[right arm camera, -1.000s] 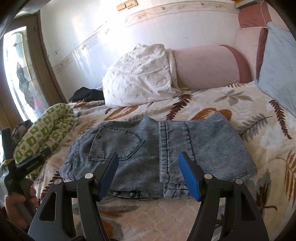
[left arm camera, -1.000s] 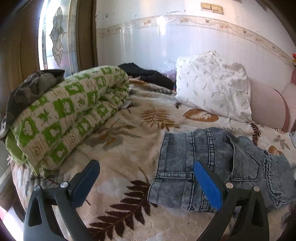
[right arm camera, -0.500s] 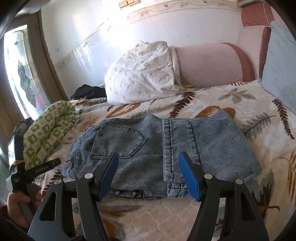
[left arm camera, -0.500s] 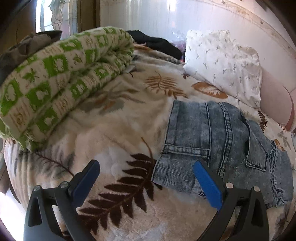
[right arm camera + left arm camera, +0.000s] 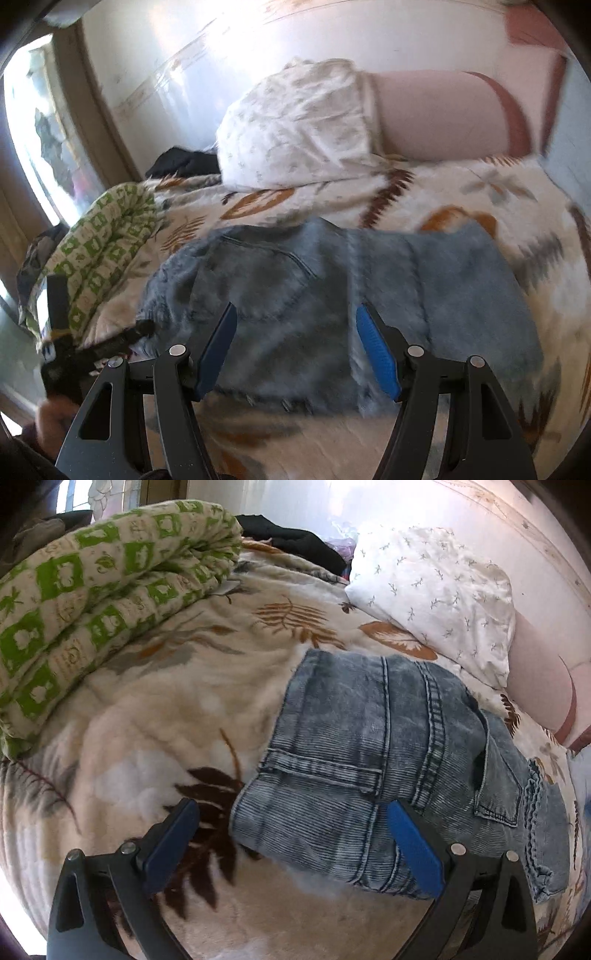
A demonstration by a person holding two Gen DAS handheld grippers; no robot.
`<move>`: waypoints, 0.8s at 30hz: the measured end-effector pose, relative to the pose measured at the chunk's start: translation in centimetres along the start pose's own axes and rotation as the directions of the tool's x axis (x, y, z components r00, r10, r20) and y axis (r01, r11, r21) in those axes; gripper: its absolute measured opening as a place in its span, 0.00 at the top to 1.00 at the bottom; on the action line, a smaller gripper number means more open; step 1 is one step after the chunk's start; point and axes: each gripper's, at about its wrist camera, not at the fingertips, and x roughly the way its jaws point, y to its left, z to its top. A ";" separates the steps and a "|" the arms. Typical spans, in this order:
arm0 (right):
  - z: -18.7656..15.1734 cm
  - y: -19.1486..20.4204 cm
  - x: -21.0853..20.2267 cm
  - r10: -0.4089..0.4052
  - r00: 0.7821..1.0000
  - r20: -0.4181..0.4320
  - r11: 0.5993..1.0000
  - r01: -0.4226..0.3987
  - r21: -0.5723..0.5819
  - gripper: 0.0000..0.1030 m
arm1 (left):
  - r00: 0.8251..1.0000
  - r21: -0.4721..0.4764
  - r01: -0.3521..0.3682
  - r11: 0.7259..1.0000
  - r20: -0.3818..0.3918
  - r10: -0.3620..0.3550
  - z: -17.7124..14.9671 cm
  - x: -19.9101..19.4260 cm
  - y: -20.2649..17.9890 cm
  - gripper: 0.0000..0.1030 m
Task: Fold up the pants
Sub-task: 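Grasp the jeans edge with the right tool while the left tool grasps beside it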
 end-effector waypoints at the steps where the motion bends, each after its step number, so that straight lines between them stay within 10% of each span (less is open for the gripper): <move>1: 1.5 1.3 0.7 0.012 1.000 -0.014 0.999 -0.012 -0.037 0.35 | 1.000 -0.015 0.003 1.000 0.001 -0.003 -0.1 0.1 0.2 0.01; 6: 7.9 7.5 4.8 0.089 0.987 -0.132 0.973 -0.114 -0.200 0.32 | 0.999 -0.074 0.029 0.997 0.023 -0.027 -0.1 0.2 0.9 0.06; 10: 11.0 13.9 10.0 0.118 0.935 -0.333 0.917 -0.232 -0.324 0.31 | 0.998 -0.085 0.062 0.994 0.032 -0.059 0.1 0.2 0.9 0.15; 24: 9.8 23.3 22.8 -0.116 0.794 -0.597 0.769 -0.309 -0.560 0.31 | 0.991 -0.113 0.132 0.985 0.024 -0.130 0.7 0.9 0.7 0.30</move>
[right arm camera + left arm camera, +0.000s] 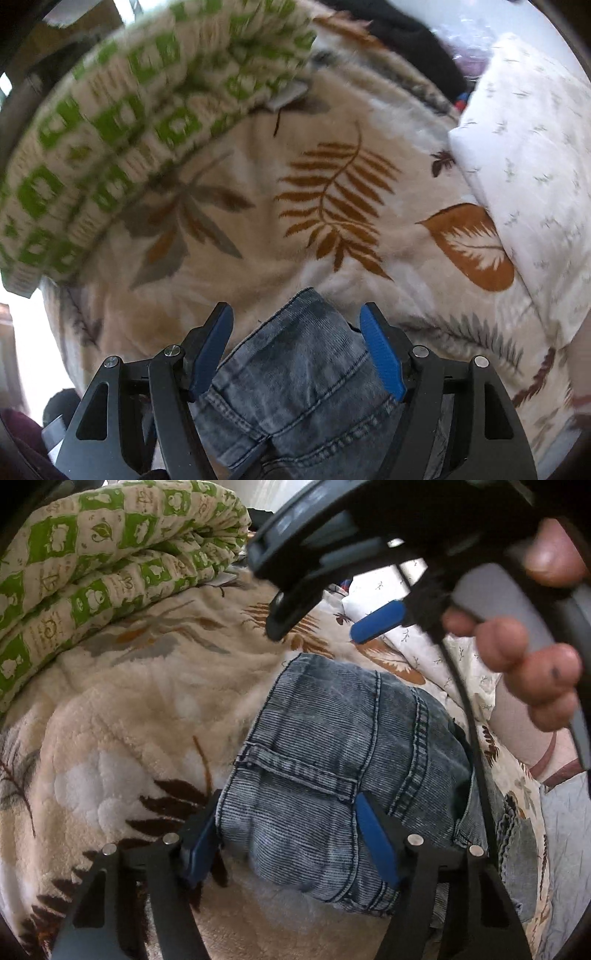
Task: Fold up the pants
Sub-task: 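Grasp the jeans edge with the right tool while the left tool grasps beside it, then lift the held edge with both tools and fold it over the jeans, then release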
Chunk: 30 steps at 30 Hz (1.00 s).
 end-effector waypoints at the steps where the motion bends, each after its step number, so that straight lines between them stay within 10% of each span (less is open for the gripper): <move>1: 0.2 0.2 0.6 -0.010 1.000 -0.020 1.000 0.009 -0.014 0.31 | 1.000 -0.002 0.000 1.000 -0.002 0.000 0.0 0.1 0.0 0.30; 9: 0.3 0.1 5.2 -0.080 0.984 -0.158 0.997 0.076 -0.028 0.31 | 1.000 -0.013 0.012 1.000 0.003 -0.012 0.5 0.8 0.0 0.28; 12: -0.2 -0.7 6.6 -0.076 0.977 -0.199 0.996 0.082 0.022 0.52 | 0.999 -0.013 0.046 0.999 0.001 -0.046 0.7 1.4 -0.3 0.44; 17: -0.9 -0.8 5.7 -0.087 0.984 -0.156 0.996 0.091 0.019 0.84 | 0.995 0.016 0.097 0.995 -0.005 -0.097 0.7 1.6 -1.2 0.67; 30: -4.4 -3.1 -3.0 -0.025 0.995 0.098 0.994 0.014 0.108 0.87 | 0.990 0.119 0.096 0.988 0.089 -0.107 0.4 -0.8 -2.7 0.77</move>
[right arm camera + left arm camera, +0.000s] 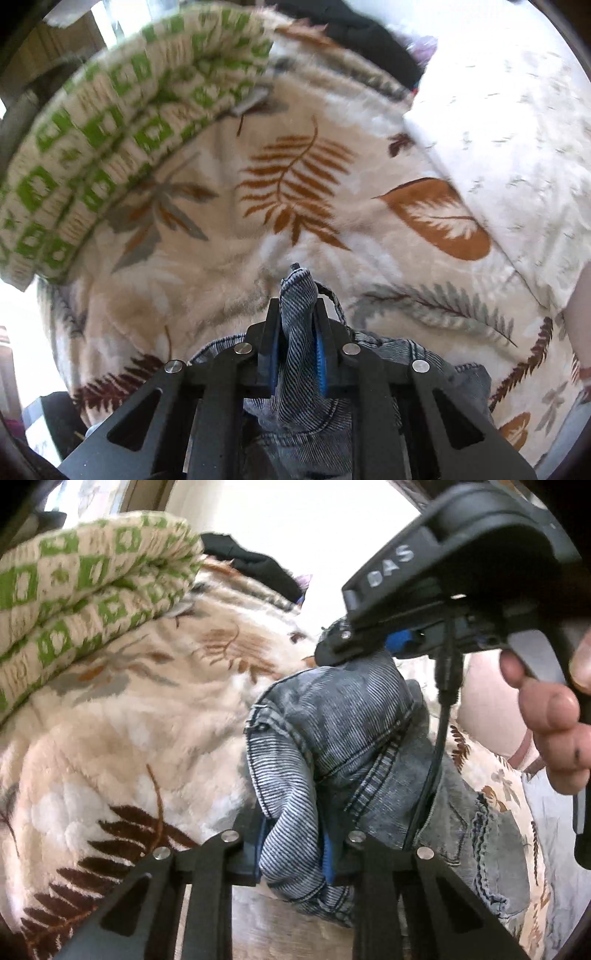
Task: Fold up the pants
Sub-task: 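Lift the held edge with both tools and fold it over the jeans, then release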
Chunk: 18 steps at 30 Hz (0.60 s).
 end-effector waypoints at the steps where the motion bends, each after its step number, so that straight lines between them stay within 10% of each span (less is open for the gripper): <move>1: -0.4 -0.3 -1.0 0.006 1.000 0.020 1.000 -0.006 0.014 0.87 | 1.000 0.015 -0.003 1.000 0.013 0.002 -0.1 -0.3 -0.4 0.77; 18: -11.1 -8.2 -11.9 0.018 0.923 0.383 0.966 -0.115 0.231 0.89 | 0.967 0.344 0.143 0.928 0.152 -0.205 -2.3 -6.1 -12.0 0.79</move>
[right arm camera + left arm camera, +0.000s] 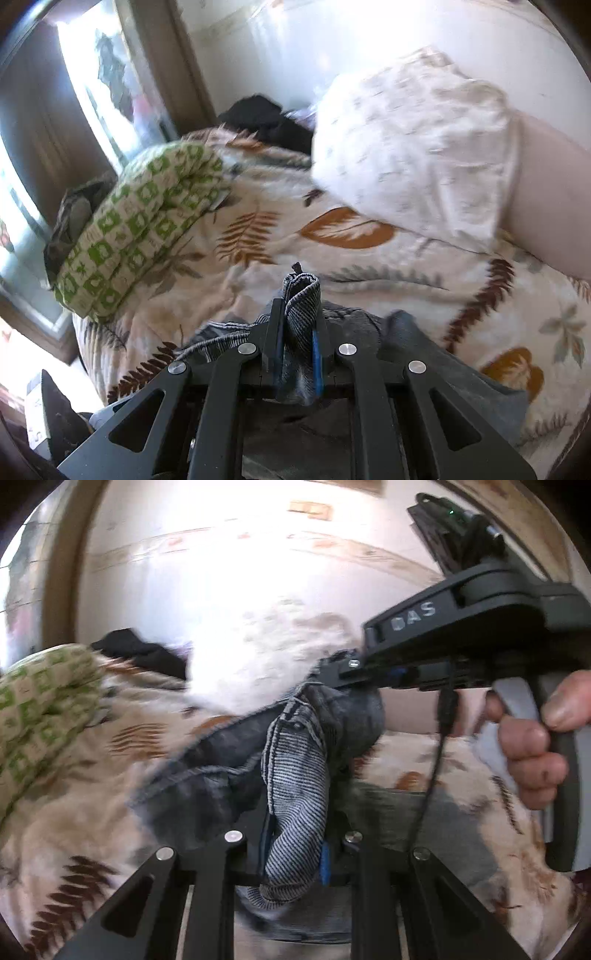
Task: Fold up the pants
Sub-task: 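Lift the held edge with both tools and fold it over the jeans, then release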
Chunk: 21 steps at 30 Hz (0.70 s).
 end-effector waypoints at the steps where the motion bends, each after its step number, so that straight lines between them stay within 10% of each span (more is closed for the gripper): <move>1: -0.4 -0.9 -0.9 -0.001 1.000 0.016 1.000 0.000 0.014 0.89 | 1.000 0.016 0.029 0.999 -0.004 -0.029 -0.1 0.1 -1.1 0.79; 10: -7.1 -10.3 -6.2 -0.029 0.991 0.134 0.976 -0.001 0.217 0.89 | 0.982 0.245 0.183 0.952 -0.094 -0.164 -3.8 2.4 -11.0 0.79; 21: -14.4 -19.4 -7.7 -0.096 0.970 0.224 0.877 -0.024 0.480 0.89 | 0.947 0.512 0.315 0.799 -0.117 -0.299 -6.9 -2.6 -13.6 0.67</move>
